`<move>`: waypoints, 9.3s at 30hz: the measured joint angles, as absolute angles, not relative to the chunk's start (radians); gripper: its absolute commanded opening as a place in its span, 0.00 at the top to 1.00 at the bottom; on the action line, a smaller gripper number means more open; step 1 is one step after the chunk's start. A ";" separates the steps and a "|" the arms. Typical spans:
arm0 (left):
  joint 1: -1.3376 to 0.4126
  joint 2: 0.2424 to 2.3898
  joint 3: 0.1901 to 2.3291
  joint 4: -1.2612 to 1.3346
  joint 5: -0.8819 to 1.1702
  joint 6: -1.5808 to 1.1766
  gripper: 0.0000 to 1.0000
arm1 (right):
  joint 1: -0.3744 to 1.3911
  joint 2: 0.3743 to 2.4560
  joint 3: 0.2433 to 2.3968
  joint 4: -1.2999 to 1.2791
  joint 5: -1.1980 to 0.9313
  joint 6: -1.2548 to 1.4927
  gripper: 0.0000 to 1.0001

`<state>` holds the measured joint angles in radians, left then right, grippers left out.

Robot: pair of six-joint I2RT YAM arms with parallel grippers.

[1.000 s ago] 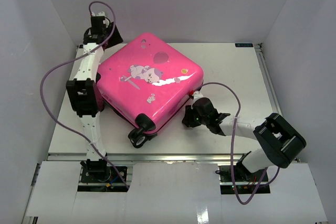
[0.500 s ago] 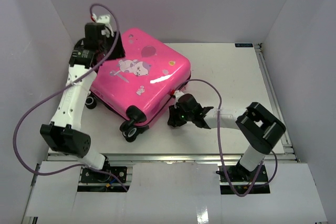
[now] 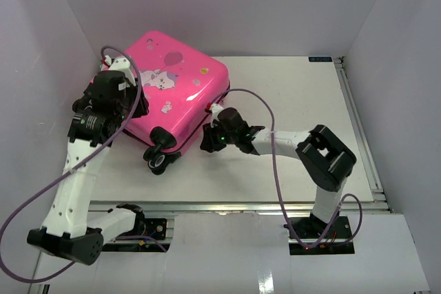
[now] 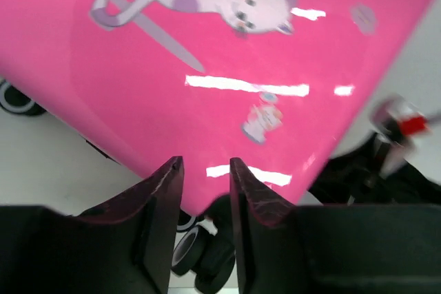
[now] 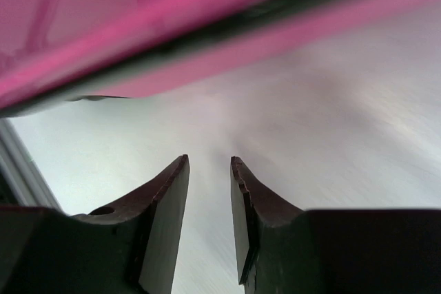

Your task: Pack the luggage

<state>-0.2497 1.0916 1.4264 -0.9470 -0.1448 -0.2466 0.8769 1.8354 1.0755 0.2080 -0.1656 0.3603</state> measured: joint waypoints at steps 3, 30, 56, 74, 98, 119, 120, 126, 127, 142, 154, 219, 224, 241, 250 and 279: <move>-0.109 1.204 1.420 -0.888 -0.097 -0.299 1.00 | 0.753 1.736 1.037 0.170 -0.151 0.357 0.62; 0.451 1.269 0.867 -0.631 -0.183 -0.990 1.00 | 0.300 2.235 1.749 0.171 -0.231 0.341 0.61; 0.233 2.022 1.527 -0.507 -0.665 -1.115 1.00 | 0.399 2.609 2.032 0.295 -0.196 0.484 0.59; 0.030 1.809 0.970 0.407 -0.551 -0.587 1.00 | 0.341 2.113 1.260 0.370 -0.171 0.249 0.57; -0.201 1.462 1.275 -0.359 -0.504 -0.294 0.24 | 0.304 1.852 0.979 0.263 -0.098 0.270 0.50; -0.282 1.092 1.156 -0.804 -0.028 0.141 0.11 | 0.257 1.715 1.016 0.103 -0.216 0.188 0.38; -0.284 1.048 1.129 -0.808 -0.018 0.173 0.11 | 0.258 1.698 1.007 0.104 -0.221 0.184 0.38; -0.295 0.985 1.114 -0.798 0.094 0.316 0.18 | 0.258 1.640 0.956 0.112 -0.253 0.167 0.37; -0.298 1.005 1.114 -0.799 0.109 0.330 0.18 | 0.258 1.636 0.945 0.113 -0.257 0.164 0.37; -0.310 1.236 1.119 -0.800 0.043 0.497 0.43 | 0.249 1.482 0.839 0.108 -0.292 0.126 0.37; -0.320 1.253 1.134 -0.820 0.049 0.517 1.00 | 0.258 1.480 0.803 0.202 -0.398 0.110 0.37; -0.349 1.192 1.101 -0.621 0.047 0.323 1.00 | 0.315 1.658 0.790 0.638 -0.162 0.130 0.92; -0.354 1.179 1.088 -0.615 0.029 0.324 1.00 | 0.294 1.657 0.816 0.604 -0.148 0.131 0.92; -0.358 1.051 0.976 -0.555 -0.074 0.358 1.00 | 0.229 1.798 1.002 0.558 -0.266 0.104 0.92; -0.319 0.800 0.902 -0.468 -0.296 0.374 1.00 | 0.206 1.940 1.077 0.724 -0.386 0.125 0.92; -0.071 1.251 1.361 -0.498 -0.266 -0.314 0.97 | 0.225 2.292 1.234 1.229 -0.545 0.333 0.92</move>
